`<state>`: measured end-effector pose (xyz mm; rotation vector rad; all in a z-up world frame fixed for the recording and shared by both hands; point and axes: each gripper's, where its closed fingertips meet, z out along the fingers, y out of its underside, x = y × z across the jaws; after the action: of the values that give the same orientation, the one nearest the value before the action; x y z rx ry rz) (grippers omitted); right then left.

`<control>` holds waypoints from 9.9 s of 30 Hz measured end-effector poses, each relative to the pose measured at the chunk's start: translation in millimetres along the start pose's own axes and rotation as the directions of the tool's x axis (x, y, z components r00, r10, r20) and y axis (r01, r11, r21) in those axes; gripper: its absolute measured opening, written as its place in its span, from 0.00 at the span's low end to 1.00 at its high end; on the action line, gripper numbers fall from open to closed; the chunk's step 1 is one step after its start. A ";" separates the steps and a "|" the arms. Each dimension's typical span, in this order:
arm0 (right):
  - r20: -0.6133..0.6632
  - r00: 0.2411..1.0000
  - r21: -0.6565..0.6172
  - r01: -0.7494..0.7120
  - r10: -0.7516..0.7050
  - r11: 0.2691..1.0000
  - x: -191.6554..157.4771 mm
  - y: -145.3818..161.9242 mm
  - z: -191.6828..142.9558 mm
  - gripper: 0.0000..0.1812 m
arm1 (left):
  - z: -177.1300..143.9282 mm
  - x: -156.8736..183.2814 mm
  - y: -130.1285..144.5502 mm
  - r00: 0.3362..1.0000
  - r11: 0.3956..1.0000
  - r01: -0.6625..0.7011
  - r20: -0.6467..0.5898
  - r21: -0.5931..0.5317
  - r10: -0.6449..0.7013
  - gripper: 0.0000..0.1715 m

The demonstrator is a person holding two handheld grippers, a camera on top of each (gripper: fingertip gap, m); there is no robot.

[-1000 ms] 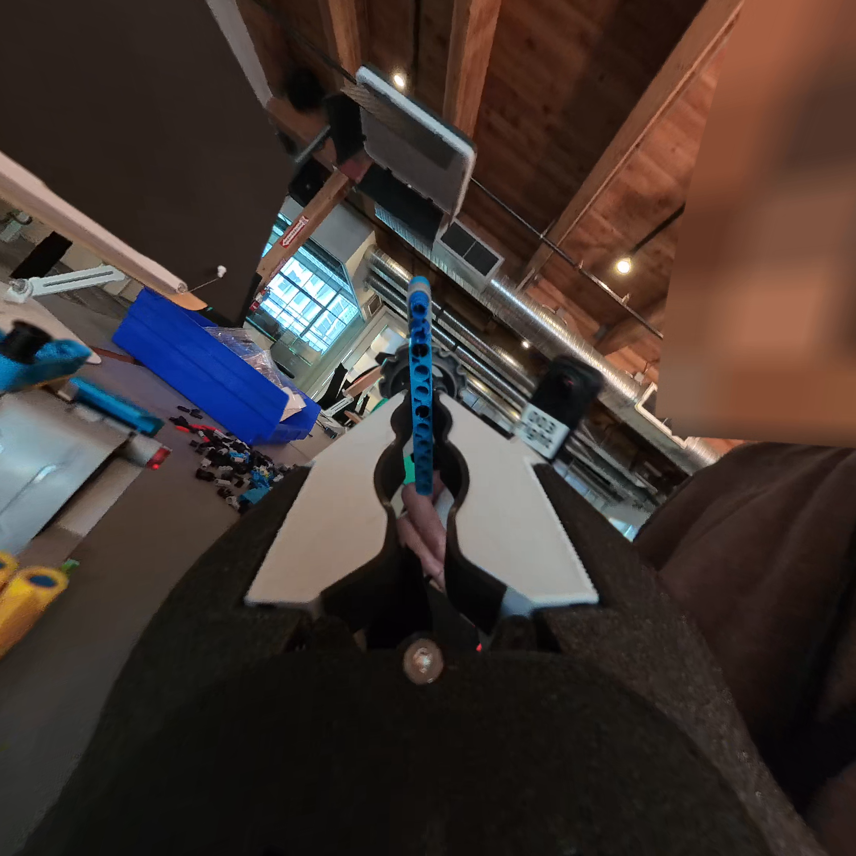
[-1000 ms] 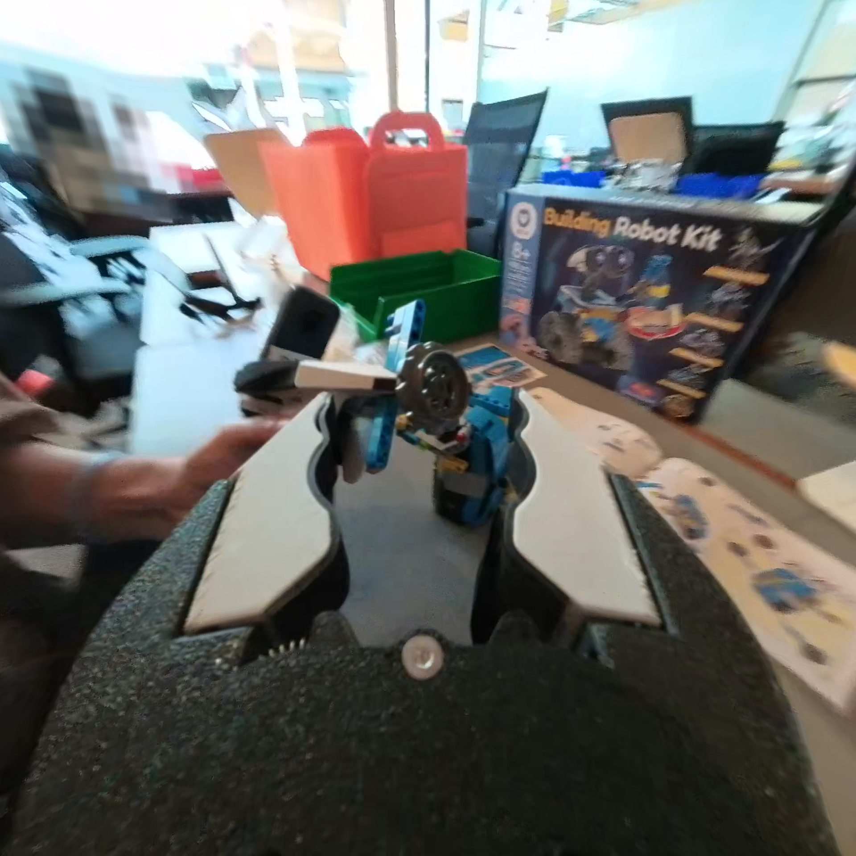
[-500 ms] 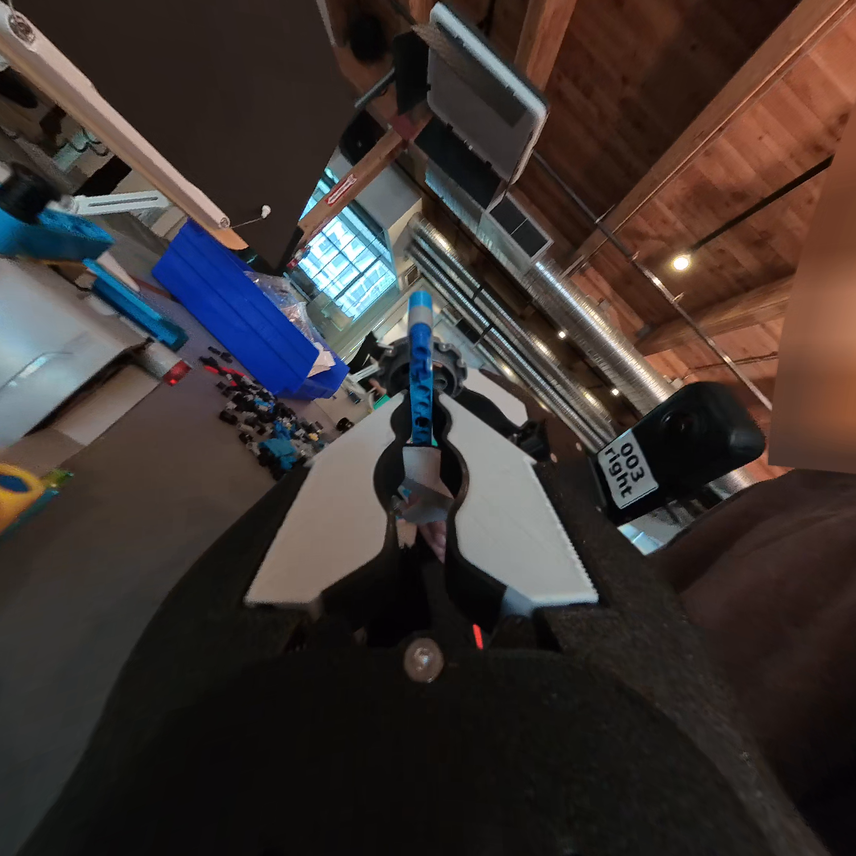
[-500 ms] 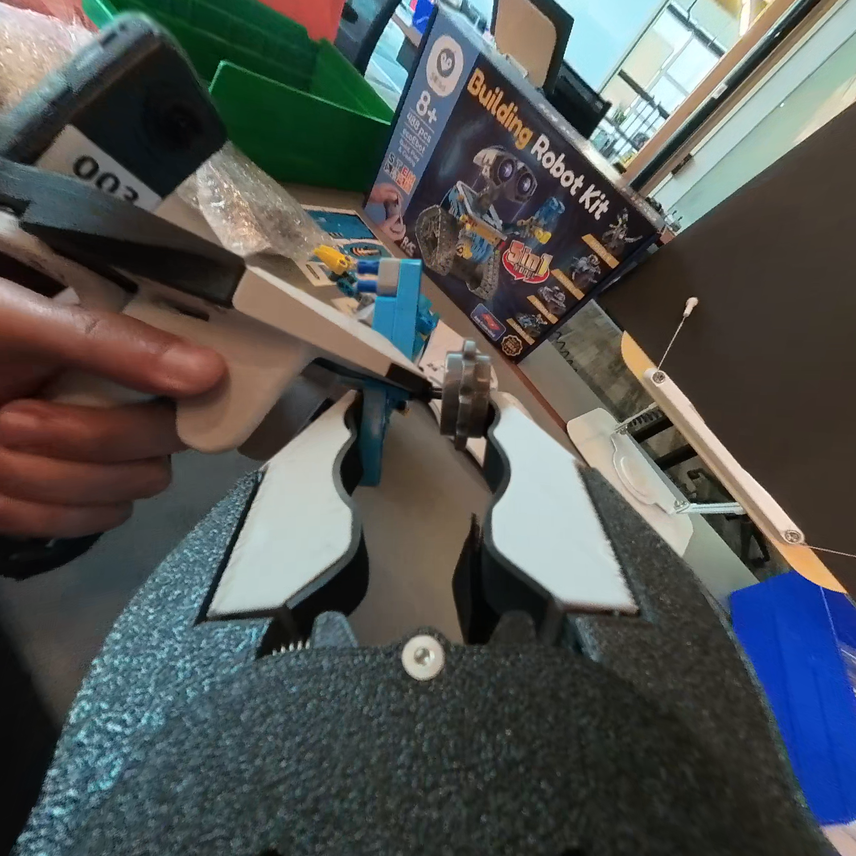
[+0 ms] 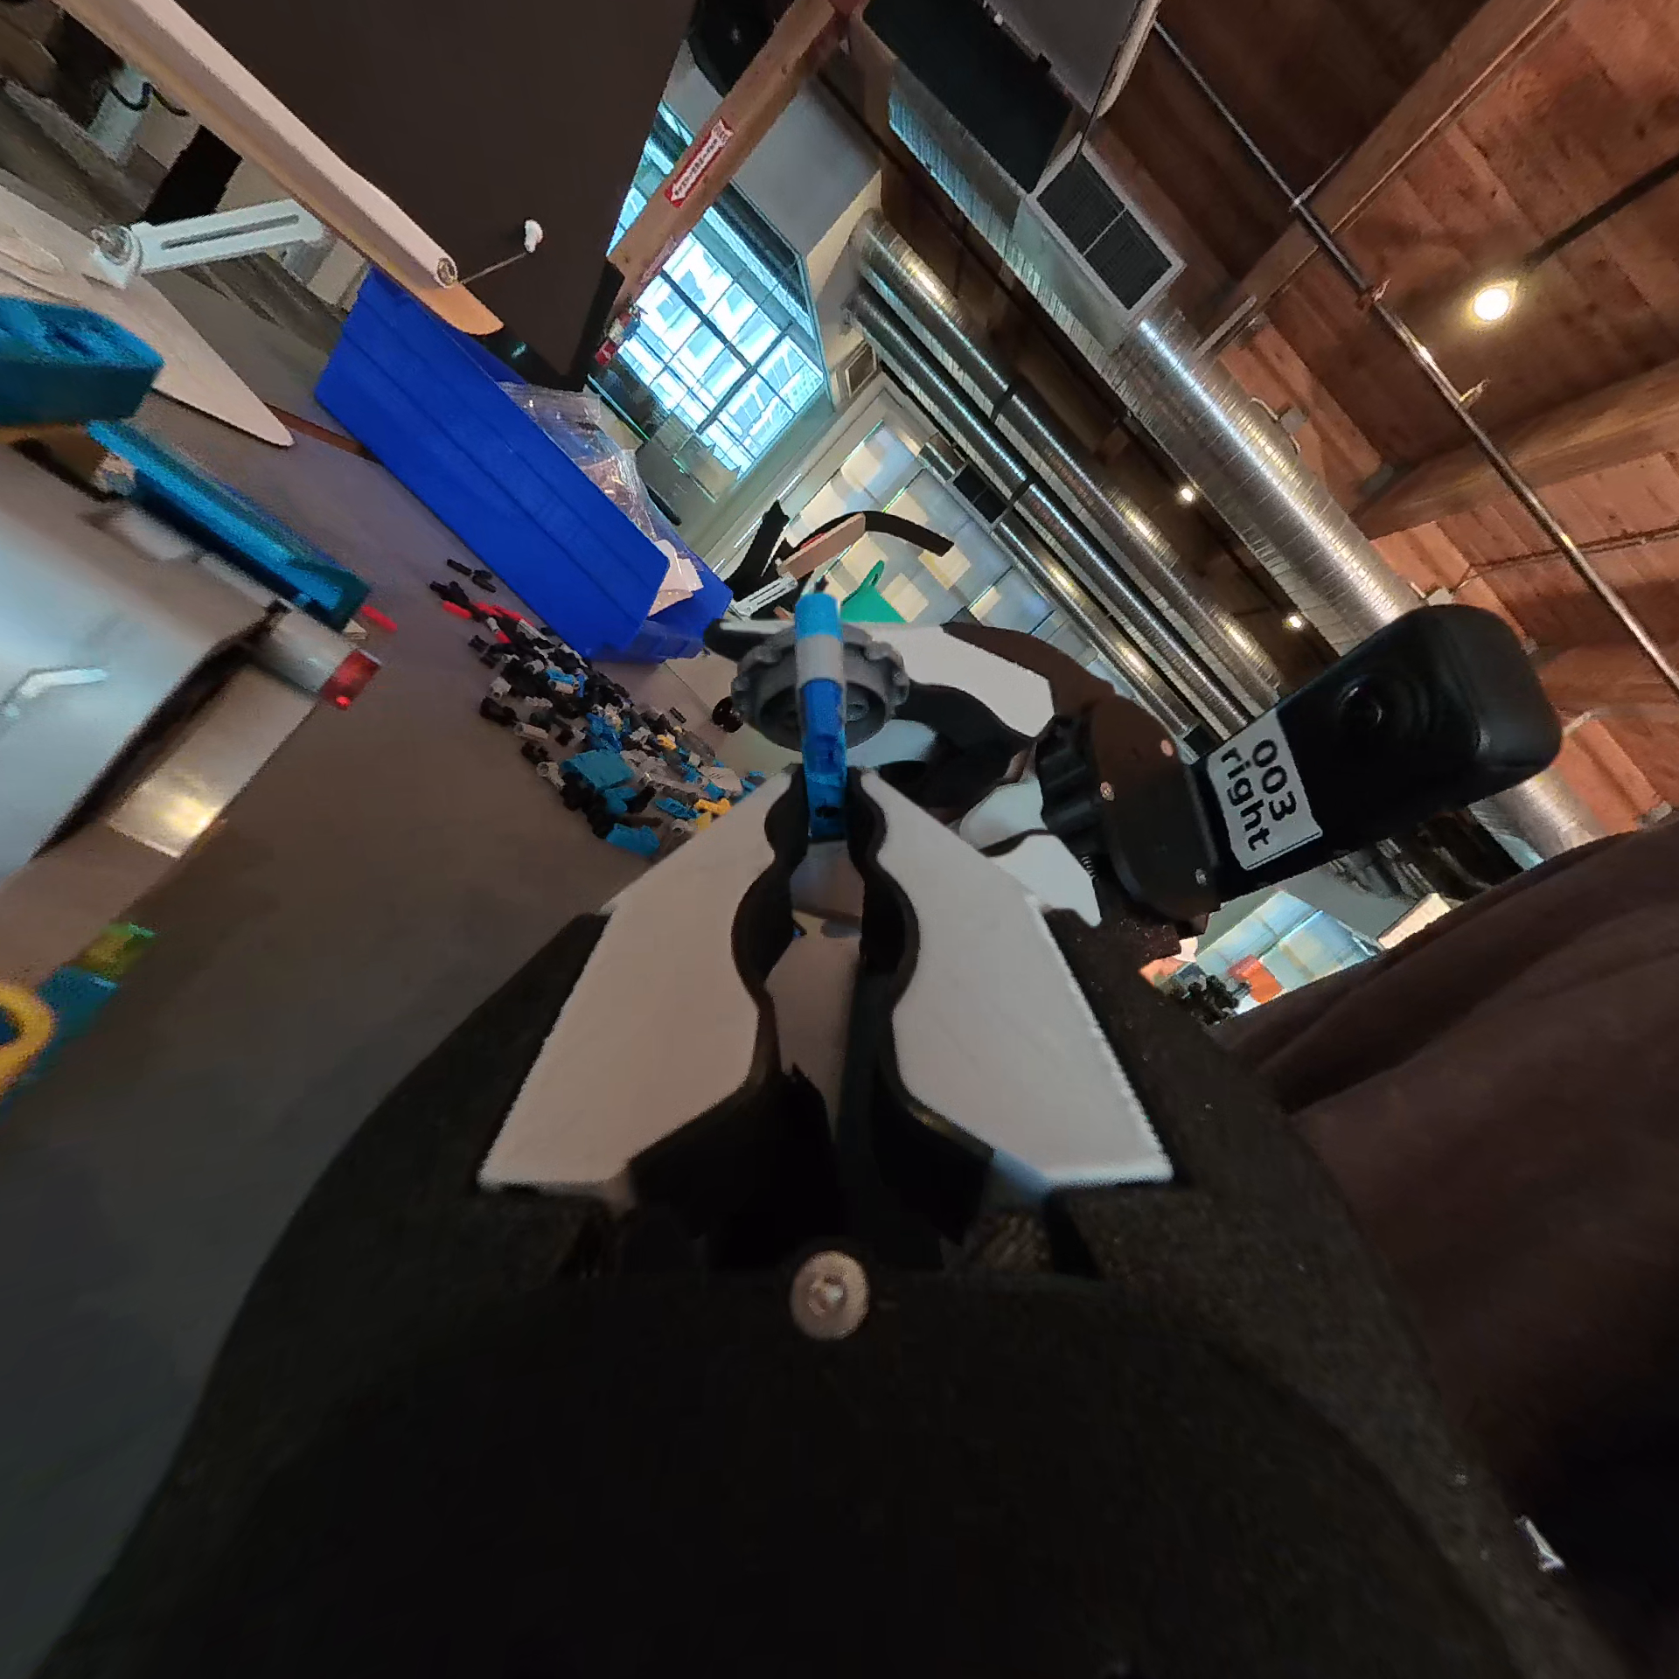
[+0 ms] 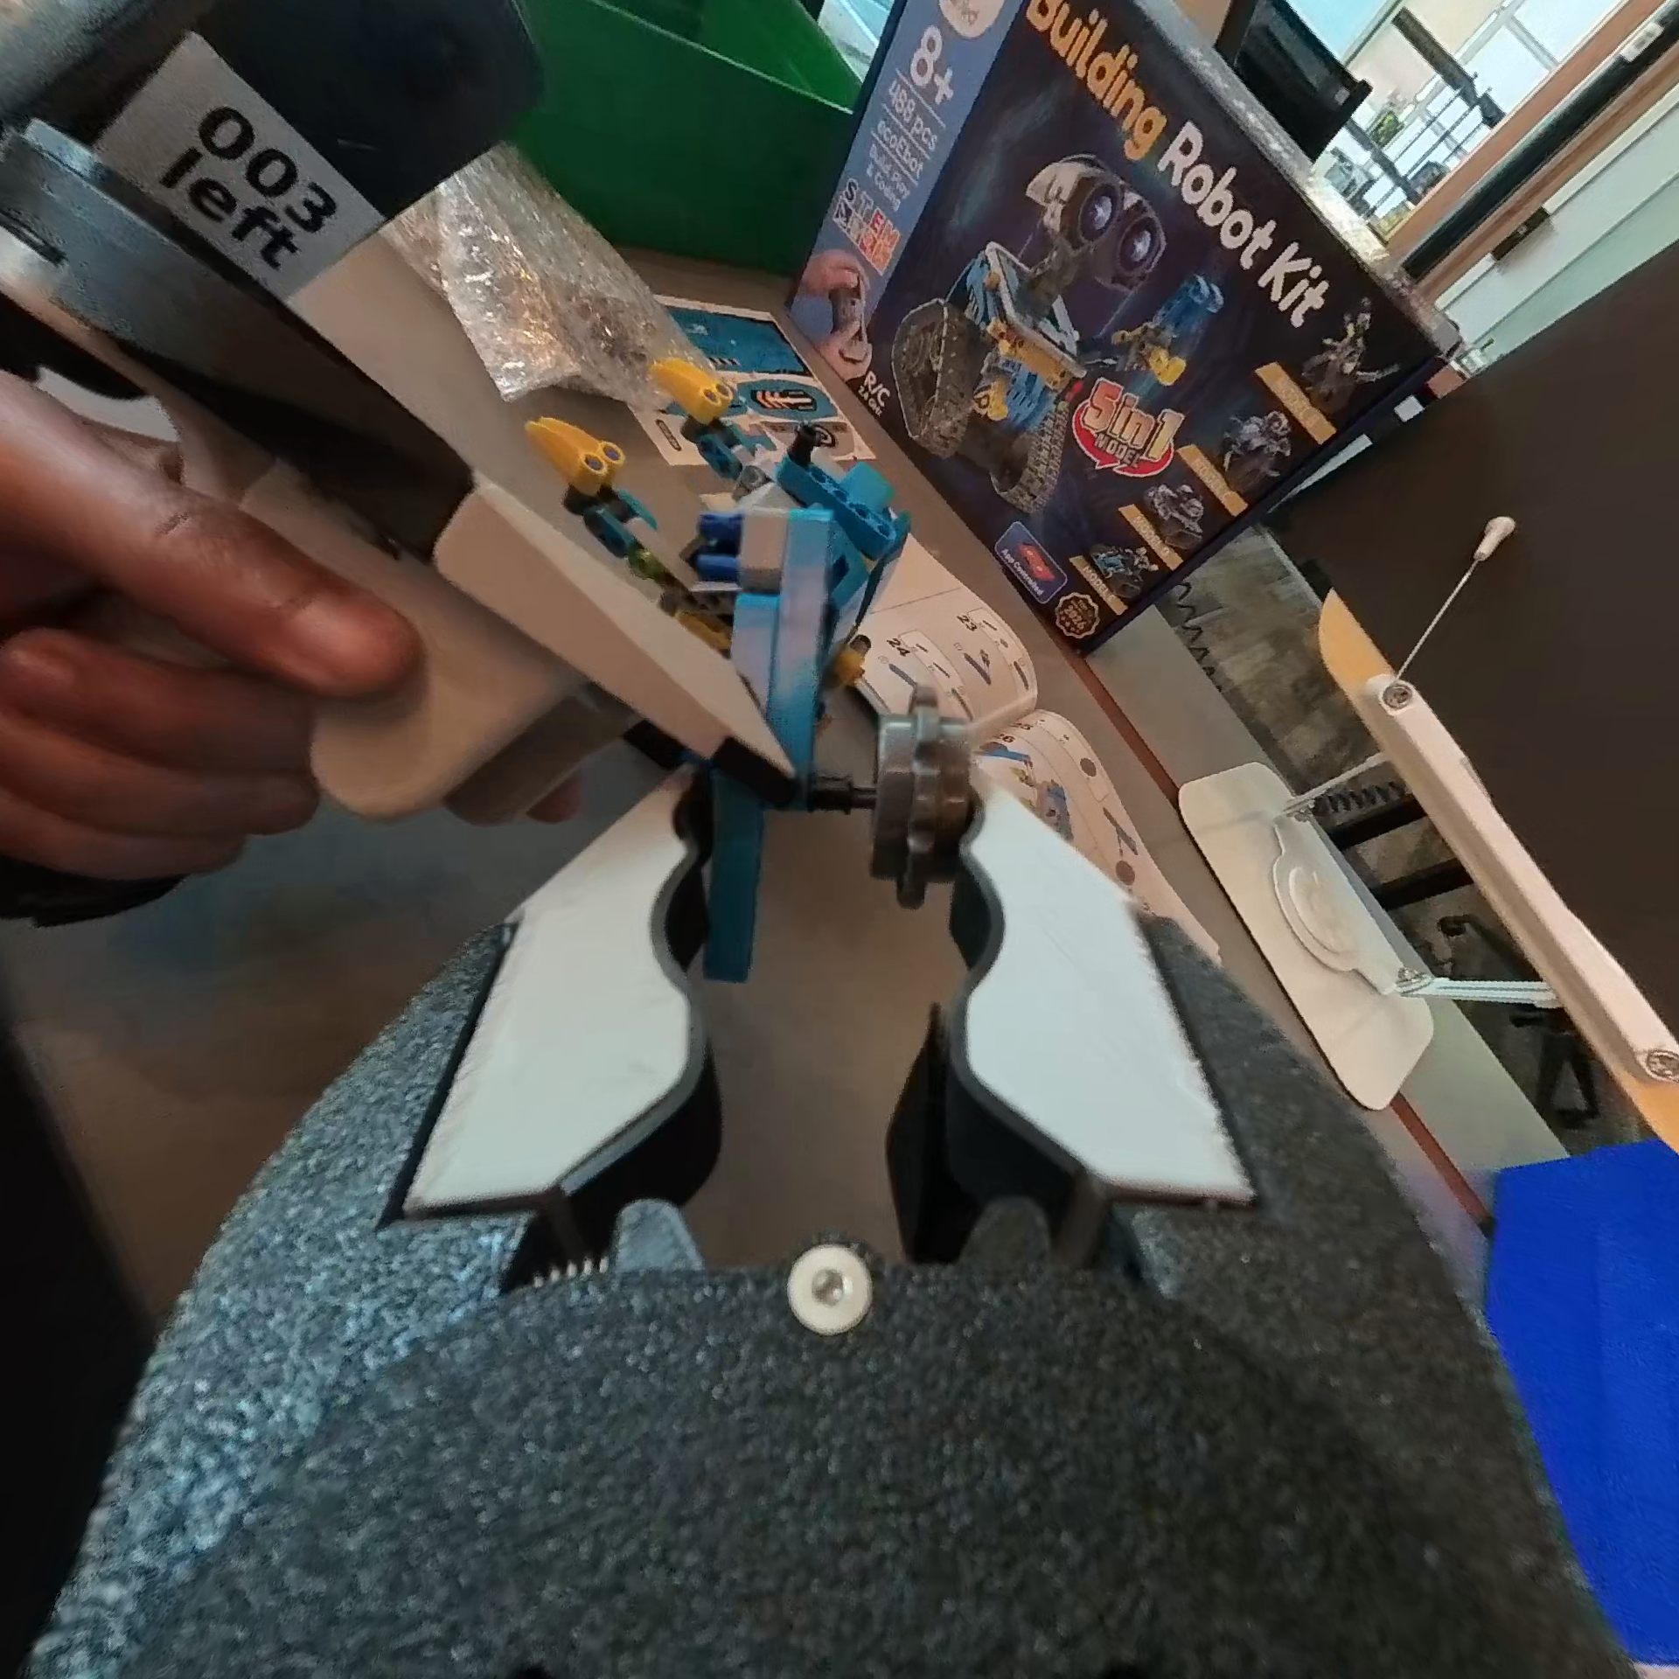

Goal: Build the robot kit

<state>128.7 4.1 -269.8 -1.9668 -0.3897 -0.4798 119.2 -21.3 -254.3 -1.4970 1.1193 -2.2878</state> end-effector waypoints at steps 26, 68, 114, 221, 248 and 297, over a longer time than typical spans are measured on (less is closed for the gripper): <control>0.037 0.995 -0.054 0.096 -0.094 0.994 -7.0 21.4 9.0 0.25 | 1.7 -17.6 18.0 0.997 0.992 0.035 0.069 -0.125 -0.026 0.04; 0.104 0.988 0.230 -0.132 0.110 0.964 -6.9 -38.1 -77.9 0.34 | -16.5 72.6 -18.8 0.857 0.871 -0.452 -0.179 0.190 0.484 0.04; 0.374 0.731 -0.041 -0.602 0.571 0.797 33.1 77.9 -42.3 0.04 | -9.6 26.1 -10.8 0.865 0.865 -0.501 -0.001 -0.002 0.501 0.04; 0.701 0.568 0.001 -0.604 0.430 0.797 -3.3 -28.0 -48.3 0.04 | -10.6 34.5 -19.4 0.962 0.964 -0.244 -0.099 0.103 0.254 0.04; 0.442 0.787 -0.521 -0.167 0.432 0.837 -51.9 134.0 -30.2 0.04 | -2.4 24.2 15.4 0.912 0.905 -0.410 -0.027 -0.113 0.410 0.04; -0.043 0.969 0.100 -0.238 0.243 0.966 -35.9 27.5 -20.9 0.09 | 2.9 14.8 21.5 0.936 0.936 -0.341 0.057 -0.088 0.346 0.04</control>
<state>107.2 -28.5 -300.7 -1.8750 -0.1327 -0.3517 109.5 -45.5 -257.8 -1.2759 1.3415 -1.9604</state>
